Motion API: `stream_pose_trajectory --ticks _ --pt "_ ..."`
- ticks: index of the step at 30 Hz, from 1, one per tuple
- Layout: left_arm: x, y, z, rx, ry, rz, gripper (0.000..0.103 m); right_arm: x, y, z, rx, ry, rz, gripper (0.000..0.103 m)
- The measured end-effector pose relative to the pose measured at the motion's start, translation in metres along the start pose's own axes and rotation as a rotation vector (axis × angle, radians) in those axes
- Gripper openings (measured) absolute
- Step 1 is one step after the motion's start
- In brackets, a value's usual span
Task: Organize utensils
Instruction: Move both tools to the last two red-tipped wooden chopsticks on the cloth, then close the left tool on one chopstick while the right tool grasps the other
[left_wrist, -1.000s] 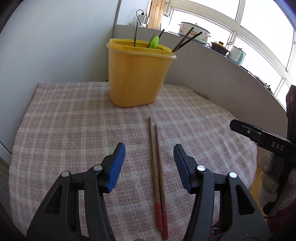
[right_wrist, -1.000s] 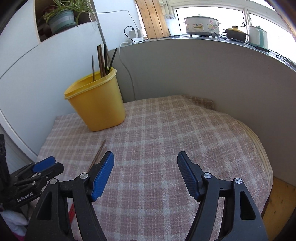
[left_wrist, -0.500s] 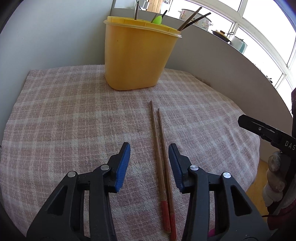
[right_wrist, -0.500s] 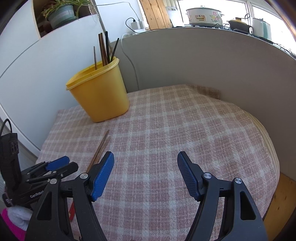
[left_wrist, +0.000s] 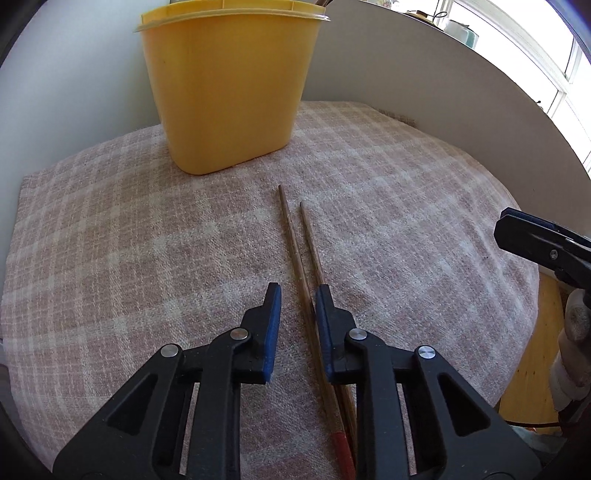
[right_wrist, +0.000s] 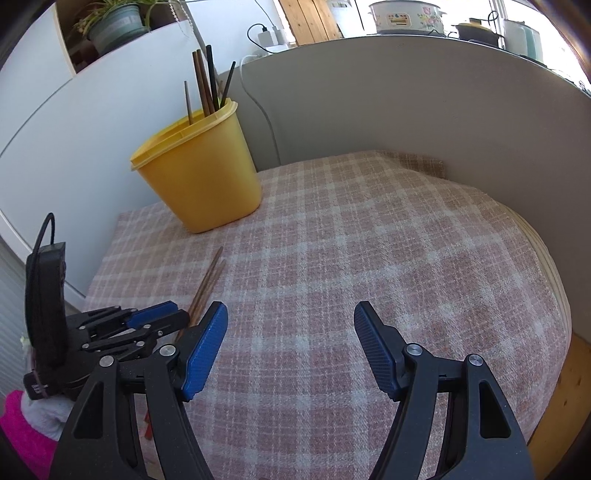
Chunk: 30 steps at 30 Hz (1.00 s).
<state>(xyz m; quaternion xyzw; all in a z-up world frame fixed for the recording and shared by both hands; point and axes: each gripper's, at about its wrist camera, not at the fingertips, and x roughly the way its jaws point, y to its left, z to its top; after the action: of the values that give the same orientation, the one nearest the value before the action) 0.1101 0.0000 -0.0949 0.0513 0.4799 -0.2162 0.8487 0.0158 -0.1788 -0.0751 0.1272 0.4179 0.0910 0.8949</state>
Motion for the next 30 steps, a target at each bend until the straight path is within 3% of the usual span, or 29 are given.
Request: stream_pose_trajectory --ticks 8,14,18,21,30 --pt "0.015 -0.009 0.009 0.086 0.05 0.033 0.013 0.01 0.001 0.001 0.028 0.047 0.028 0.07" --pt "0.021 0.006 0.015 0.007 0.059 -0.015 0.008 0.031 0.006 0.004 0.078 0.141 0.086 0.07" --pt "0.02 0.013 0.011 -0.022 0.053 -0.015 0.006 0.049 0.018 0.006 0.079 0.211 0.116 0.061" --pt "0.014 0.018 0.004 -0.037 0.048 -0.016 0.005 0.065 0.029 0.006 0.089 0.273 0.131 0.046" --pt "-0.004 0.037 -0.014 -0.074 0.037 -0.007 0.005 0.098 0.07 0.007 0.022 0.393 0.109 0.032"
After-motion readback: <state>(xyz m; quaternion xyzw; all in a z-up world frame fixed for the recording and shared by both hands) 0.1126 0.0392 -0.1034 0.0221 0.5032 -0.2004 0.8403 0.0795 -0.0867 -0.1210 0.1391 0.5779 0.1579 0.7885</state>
